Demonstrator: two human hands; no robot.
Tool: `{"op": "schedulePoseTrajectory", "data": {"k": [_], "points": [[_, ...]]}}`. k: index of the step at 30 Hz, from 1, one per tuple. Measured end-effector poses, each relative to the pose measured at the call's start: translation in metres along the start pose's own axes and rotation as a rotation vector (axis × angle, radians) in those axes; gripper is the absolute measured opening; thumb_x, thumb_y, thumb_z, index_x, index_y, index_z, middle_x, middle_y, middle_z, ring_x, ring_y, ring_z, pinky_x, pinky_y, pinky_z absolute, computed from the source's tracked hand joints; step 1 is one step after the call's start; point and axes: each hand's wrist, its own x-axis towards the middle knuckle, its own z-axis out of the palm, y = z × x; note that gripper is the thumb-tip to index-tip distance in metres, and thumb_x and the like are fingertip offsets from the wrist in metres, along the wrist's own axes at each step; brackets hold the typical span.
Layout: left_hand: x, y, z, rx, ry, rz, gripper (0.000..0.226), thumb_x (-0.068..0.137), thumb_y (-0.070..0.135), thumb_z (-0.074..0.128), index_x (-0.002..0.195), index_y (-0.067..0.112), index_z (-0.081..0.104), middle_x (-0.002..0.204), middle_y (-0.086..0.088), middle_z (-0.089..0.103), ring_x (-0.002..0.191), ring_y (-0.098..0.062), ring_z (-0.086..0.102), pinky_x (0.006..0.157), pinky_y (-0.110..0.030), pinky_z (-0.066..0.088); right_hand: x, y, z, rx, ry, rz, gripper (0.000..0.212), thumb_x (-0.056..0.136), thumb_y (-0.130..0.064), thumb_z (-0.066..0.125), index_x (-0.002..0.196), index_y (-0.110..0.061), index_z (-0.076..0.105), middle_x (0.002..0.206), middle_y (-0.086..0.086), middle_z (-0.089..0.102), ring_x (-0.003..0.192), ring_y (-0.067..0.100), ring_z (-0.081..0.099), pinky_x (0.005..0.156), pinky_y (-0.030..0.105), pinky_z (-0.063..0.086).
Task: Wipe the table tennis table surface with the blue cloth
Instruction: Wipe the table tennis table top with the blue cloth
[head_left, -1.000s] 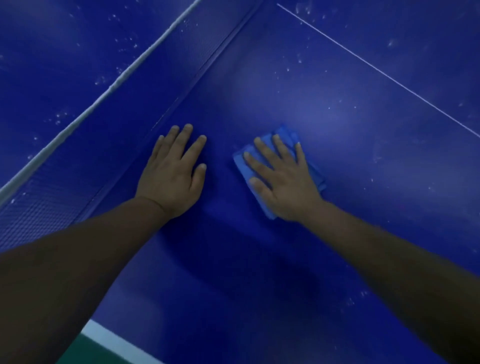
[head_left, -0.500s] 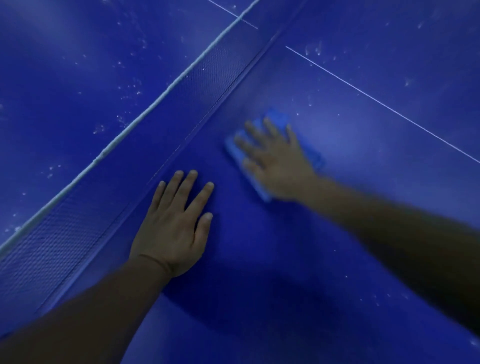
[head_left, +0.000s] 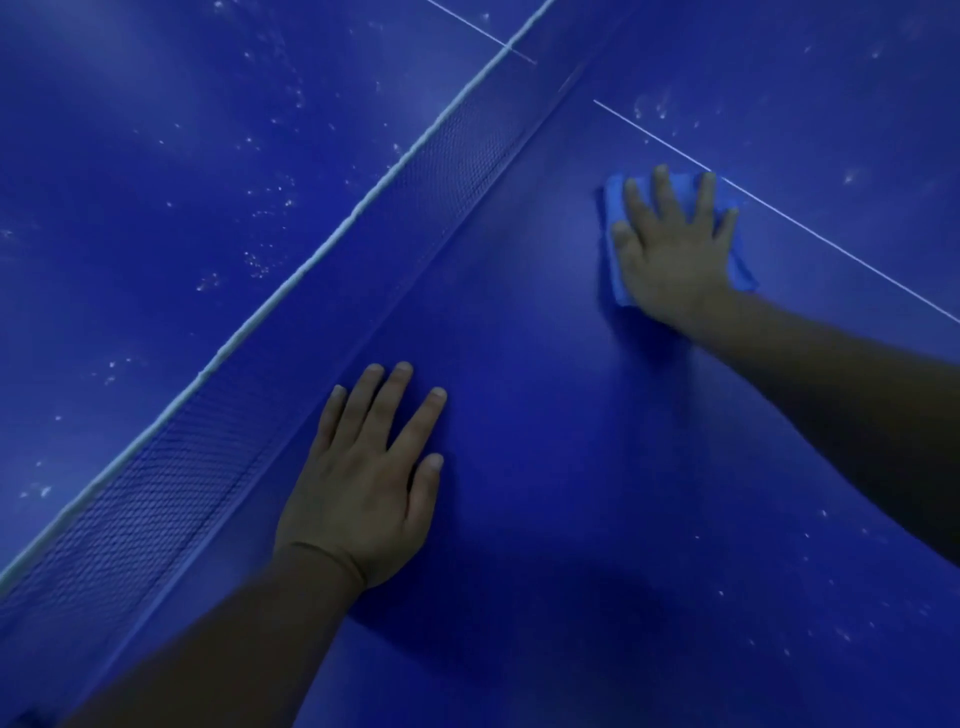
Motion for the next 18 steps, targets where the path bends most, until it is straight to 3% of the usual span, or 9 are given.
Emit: {"op": "schedulePoseTrajectory", "data": {"k": [3,5,7,9,11,13,14,16,18], "points": [[-0.001,0.000,-0.001,-0.015,0.022,-0.004,0.059,0.104,0.049,0.019,0.157,0.022,0.022,0.166,-0.009,0.016,0.154,-0.026,0.007,0.122,-0.044,0.002,-0.063,-0.071,0.020,-0.046,0.115,-0.470,0.058,0.104,-0.043,0.018,0.152,-0.017,0.036,0.161,0.005,0.030,0.147,0.045,0.021,0.112,0.070,0.018],[-0.001,0.001,-0.002,-0.031,0.052,-0.022,0.062,0.104,0.050,0.018,0.159,0.021,0.014,0.167,-0.012,0.008,0.154,-0.027,0.004,0.123,-0.044,0.001,-0.072,-0.103,0.017,-0.004,0.025,-0.691,0.059,0.102,-0.048,0.017,0.155,-0.025,0.029,0.164,-0.003,0.022,0.151,0.031,0.013,0.119,0.061,0.008],[-0.002,0.001,-0.003,-0.048,0.059,-0.026,0.064,0.104,0.051,0.018,0.159,0.021,0.010,0.166,-0.014,0.008,0.154,-0.028,0.004,0.123,-0.044,0.001,-0.043,-0.108,0.011,-0.099,-0.072,-0.725,0.061,0.100,-0.052,0.018,0.156,-0.028,0.026,0.163,-0.003,0.023,0.151,0.031,0.016,0.118,0.061,0.011],[-0.001,0.000,-0.002,-0.047,0.048,-0.019,0.063,0.104,0.052,0.016,0.158,0.020,0.015,0.165,-0.015,0.014,0.153,-0.029,0.007,0.123,-0.044,0.002,-0.016,-0.102,0.000,-0.075,-0.015,-0.694,0.065,0.097,-0.053,0.028,0.153,-0.023,0.023,0.159,0.013,0.032,0.143,0.045,0.029,0.106,0.066,0.028],[-0.002,0.000,-0.003,-0.045,0.025,-0.016,0.063,0.105,0.053,0.015,0.156,0.019,0.027,0.163,-0.015,0.020,0.152,-0.028,0.010,0.122,-0.042,0.001,-0.010,-0.090,-0.033,0.013,0.044,-0.543,0.065,0.100,-0.043,0.036,0.155,-0.015,0.016,0.159,0.026,0.021,0.144,0.051,0.021,0.109,0.062,0.019],[-0.002,0.000,-0.004,-0.051,0.018,-0.022,0.064,0.104,0.054,0.013,0.155,0.019,0.032,0.163,-0.014,0.021,0.152,-0.028,0.010,0.123,-0.041,0.000,-0.006,-0.076,-0.048,-0.044,-0.005,-0.277,0.055,0.108,-0.028,0.027,0.156,-0.008,0.012,0.163,0.021,0.003,0.150,0.040,0.007,0.113,0.045,0.005],[-0.001,-0.001,-0.003,-0.052,0.014,-0.019,0.064,0.104,0.054,0.013,0.155,0.019,0.032,0.163,-0.014,0.021,0.153,-0.028,0.010,0.123,-0.041,0.000,-0.010,-0.080,-0.051,-0.031,0.018,-0.217,0.055,0.108,-0.032,0.022,0.156,-0.007,0.016,0.164,0.018,0.005,0.150,0.040,0.007,0.115,0.050,0.006],[-0.002,0.000,-0.002,-0.034,0.016,-0.023,0.063,0.105,0.053,0.015,0.154,0.020,0.033,0.163,-0.014,0.022,0.152,-0.028,0.011,0.122,-0.042,0.003,-0.023,-0.090,-0.021,-0.020,0.033,-0.453,0.060,0.103,-0.043,0.019,0.156,-0.015,0.025,0.164,0.011,0.018,0.149,0.042,0.013,0.113,0.067,0.013],[0.000,0.002,-0.004,-0.036,0.055,-0.053,0.060,0.104,0.050,0.022,0.150,0.018,0.041,0.158,-0.016,0.032,0.148,-0.030,0.019,0.121,-0.044,0.012,-0.033,-0.092,0.009,-0.075,-0.110,-0.634,0.060,0.102,-0.050,0.016,0.157,-0.026,0.022,0.165,-0.003,0.015,0.151,0.027,0.006,0.115,0.064,0.006]]}}
